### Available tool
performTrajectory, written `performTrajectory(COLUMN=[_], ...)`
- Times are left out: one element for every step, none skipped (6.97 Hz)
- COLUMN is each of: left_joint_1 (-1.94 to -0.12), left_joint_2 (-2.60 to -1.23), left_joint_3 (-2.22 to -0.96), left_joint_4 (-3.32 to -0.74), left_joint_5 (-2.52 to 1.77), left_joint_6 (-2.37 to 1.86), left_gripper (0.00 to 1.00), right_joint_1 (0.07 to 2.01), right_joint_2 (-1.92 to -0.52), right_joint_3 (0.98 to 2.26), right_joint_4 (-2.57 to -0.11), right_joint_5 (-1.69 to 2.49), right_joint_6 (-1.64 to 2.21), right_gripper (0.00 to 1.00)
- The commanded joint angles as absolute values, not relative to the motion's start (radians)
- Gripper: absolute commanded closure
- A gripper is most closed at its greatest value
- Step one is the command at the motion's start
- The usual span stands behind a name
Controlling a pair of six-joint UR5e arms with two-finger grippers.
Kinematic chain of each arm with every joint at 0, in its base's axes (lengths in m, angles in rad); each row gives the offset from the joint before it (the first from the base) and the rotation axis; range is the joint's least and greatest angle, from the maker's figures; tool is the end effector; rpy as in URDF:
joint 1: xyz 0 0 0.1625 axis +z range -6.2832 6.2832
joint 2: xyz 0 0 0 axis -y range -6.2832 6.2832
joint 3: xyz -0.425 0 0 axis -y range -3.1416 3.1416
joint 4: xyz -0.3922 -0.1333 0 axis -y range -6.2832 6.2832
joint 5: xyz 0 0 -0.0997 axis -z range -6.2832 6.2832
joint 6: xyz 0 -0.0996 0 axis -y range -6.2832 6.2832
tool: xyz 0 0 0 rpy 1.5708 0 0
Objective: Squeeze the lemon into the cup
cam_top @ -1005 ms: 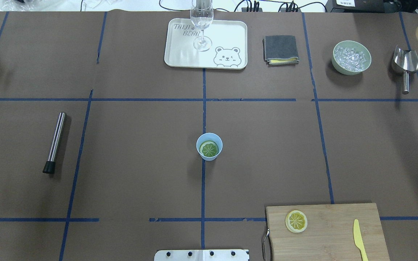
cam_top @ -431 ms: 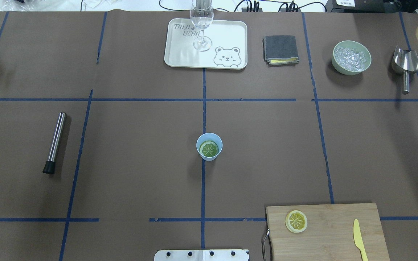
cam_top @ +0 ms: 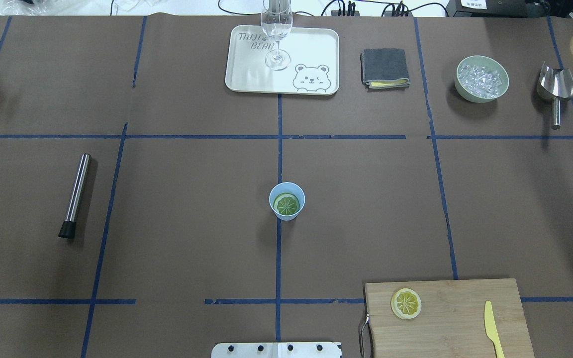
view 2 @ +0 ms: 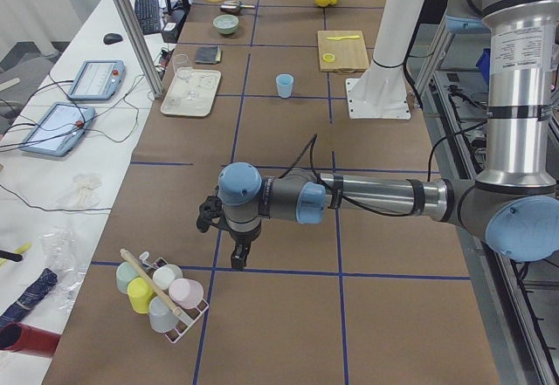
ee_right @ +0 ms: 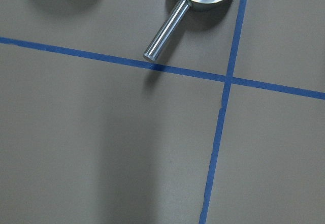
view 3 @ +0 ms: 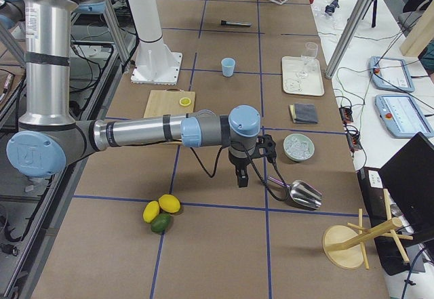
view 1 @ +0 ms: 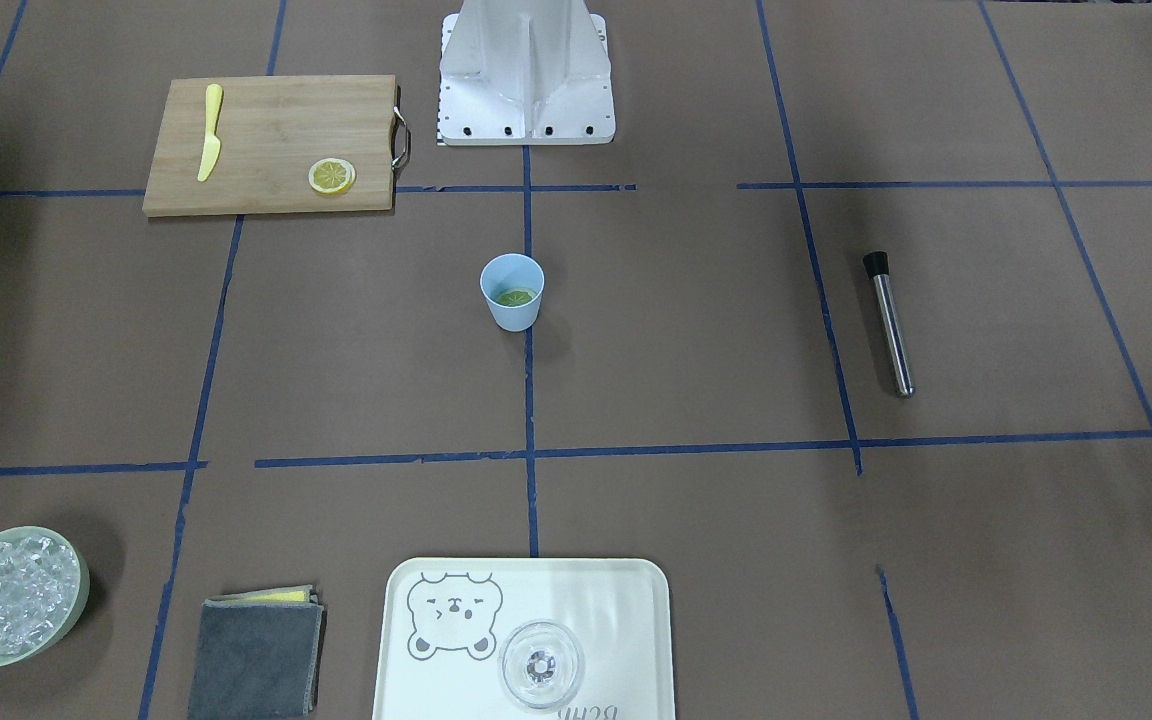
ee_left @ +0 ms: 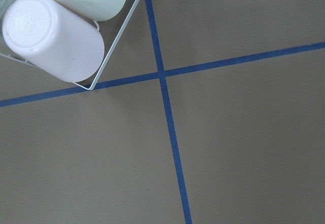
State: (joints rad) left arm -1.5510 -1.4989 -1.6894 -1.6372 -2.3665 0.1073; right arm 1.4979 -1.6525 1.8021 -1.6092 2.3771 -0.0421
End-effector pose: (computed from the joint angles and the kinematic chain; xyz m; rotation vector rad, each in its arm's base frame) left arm -0.0529 -0.4693 0.6261 0.1419 0.7903 0.1652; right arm 0.0278 -0.4631 0.5851 0.0928 -0.8078 -0.1534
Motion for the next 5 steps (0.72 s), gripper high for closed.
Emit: performTrajectory(left_joint_1=[-1.551,-1.551,-1.549,-1.549,-1.552], left_joint_2=[-1.511,-1.516,-1.537,-1.557,-1.559], left_joint_3=[-1.7,-1.701,-1.7,-1.706,-1.727], left_joint_4=[-1.658,-1.655,-1.655,-1.654,-1.651], left_joint_5=[-2.368,-2.368,-2.368,-2.367,-2.365], left_joint_6=[0.101,0.104,0.104,0.104,0.106], left_gripper=[0.0,0.0,0.0,0.0,0.0], right_joint_1=[1.45,1.45,1.45,1.451,1.453], right_joint_2=[-1.646,-1.647,-1.654,-1.66,-1.66], right_joint_3=[1.79,1.787,1.783,1.772,1.767], right_joint_4=[-1.609,-1.609,-1.609,-1.608,-1.608], right_joint_5=[2.35,2.346,2.347,2.35,2.352], right_joint_6=[-0.04,-0.04,-0.041,-0.041,-0.041], right_gripper=[0.0,0.0,0.0,0.0,0.0])
